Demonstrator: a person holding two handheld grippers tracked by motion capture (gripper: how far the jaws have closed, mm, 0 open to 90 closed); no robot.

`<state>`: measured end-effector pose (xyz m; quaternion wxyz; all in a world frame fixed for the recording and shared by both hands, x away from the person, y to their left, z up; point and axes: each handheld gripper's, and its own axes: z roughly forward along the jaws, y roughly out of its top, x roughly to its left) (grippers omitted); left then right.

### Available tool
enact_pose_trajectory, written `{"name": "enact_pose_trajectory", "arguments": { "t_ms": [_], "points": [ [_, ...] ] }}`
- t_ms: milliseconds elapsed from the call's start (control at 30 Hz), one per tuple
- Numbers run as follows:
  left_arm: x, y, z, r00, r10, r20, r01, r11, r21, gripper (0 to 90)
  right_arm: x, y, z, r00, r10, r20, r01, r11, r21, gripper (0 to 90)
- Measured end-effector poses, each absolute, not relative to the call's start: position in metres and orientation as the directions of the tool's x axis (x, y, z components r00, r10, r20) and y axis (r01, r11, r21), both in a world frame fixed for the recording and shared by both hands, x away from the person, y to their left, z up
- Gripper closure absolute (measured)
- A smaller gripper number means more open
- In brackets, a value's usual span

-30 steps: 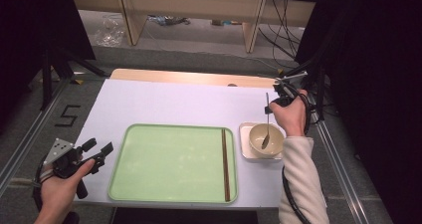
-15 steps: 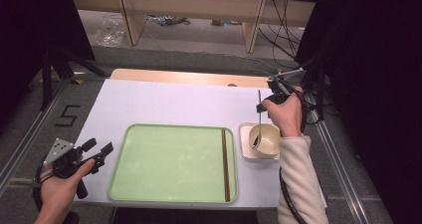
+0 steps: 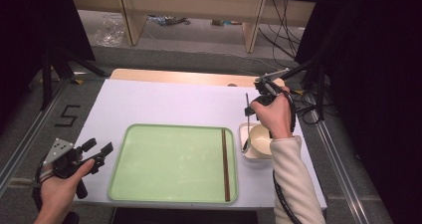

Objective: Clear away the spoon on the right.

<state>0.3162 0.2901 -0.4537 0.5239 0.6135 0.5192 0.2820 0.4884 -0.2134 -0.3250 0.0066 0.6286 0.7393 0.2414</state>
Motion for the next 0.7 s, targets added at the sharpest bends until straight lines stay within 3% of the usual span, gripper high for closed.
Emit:
{"name": "enact_pose_trajectory", "arguments": {
  "t_ms": [267, 300, 367, 633, 667, 700],
  "points": [
    [0.316, 0.29, -0.454, 0.302, 0.932, -0.199, 0.342, 0.089, 0.935, 32.1, 0.488, -0.202, -0.331, -0.237, 0.926, 0.294, 0.923, 0.121, 0.365, 90.0],
    [0.316, 0.29, -0.454, 0.302, 0.932, -0.199, 0.342, 0.088, 0.935, 32.1, 0.487, -0.197, -0.33, -0.196, 0.929, 0.314, 0.941, 0.089, 0.325, 90.0],
    [0.316, 0.29, -0.454, 0.302, 0.932, -0.2, 0.343, 0.089, 0.935, 32.0, 0.488, -0.197, -0.333, -0.234, 0.925, 0.3, 0.929, 0.122, 0.35, 90.0],
    [0.316, 0.29, -0.454, 0.303, 0.932, -0.2, 0.343, 0.089, 0.935, 32.0, 0.487, -0.186, -0.336, -0.199, 0.93, 0.31, 0.949, 0.104, 0.298, 90.0],
    [0.316, 0.29, -0.454, 0.302, 0.932, -0.199, 0.342, 0.089, 0.935, 32.1, 0.488, -0.185, -0.339, -0.229, 0.925, 0.305, 0.938, 0.126, 0.322, 90.0],
    [0.316, 0.29, -0.454, 0.302, 0.932, -0.2, 0.342, 0.09, 0.935, 32.1, 0.487, -0.183, -0.338, -0.193, 0.93, 0.314, 0.954, 0.103, 0.282, 90.0]
  ]
}}
